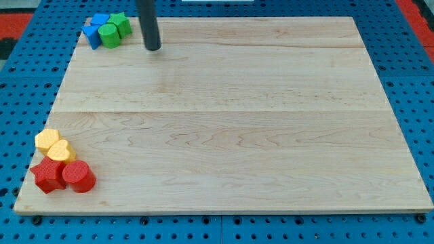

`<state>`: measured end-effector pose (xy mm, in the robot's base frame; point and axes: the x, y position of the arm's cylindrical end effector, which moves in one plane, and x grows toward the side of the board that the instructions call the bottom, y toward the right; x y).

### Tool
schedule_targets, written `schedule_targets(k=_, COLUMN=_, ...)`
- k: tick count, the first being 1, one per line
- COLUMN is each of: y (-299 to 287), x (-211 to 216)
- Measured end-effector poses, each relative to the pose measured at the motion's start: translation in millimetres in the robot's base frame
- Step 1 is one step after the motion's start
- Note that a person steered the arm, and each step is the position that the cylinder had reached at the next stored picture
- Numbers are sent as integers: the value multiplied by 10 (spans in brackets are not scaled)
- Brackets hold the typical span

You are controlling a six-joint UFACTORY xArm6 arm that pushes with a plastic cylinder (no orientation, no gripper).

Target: Push the blue cube towards the green circle

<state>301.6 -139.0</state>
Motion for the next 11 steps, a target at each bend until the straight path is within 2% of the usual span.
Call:
schedule_targets(k=1, y=-445, x=271)
schedule_targets(k=2, y=-1244, x=201)
schedule_targets(k=3, y=-1647, x=-23)
schedule_targets(k=4, y=-1659, x=-124)
schedule_targets(k=5, y=-1654, x=-861)
schedule_targets(k=6, y=-1655, x=-1084)
schedule_targets(k=9, y=-1137, x=-1042)
schedule_targets(k=11, y=-993, x=-544)
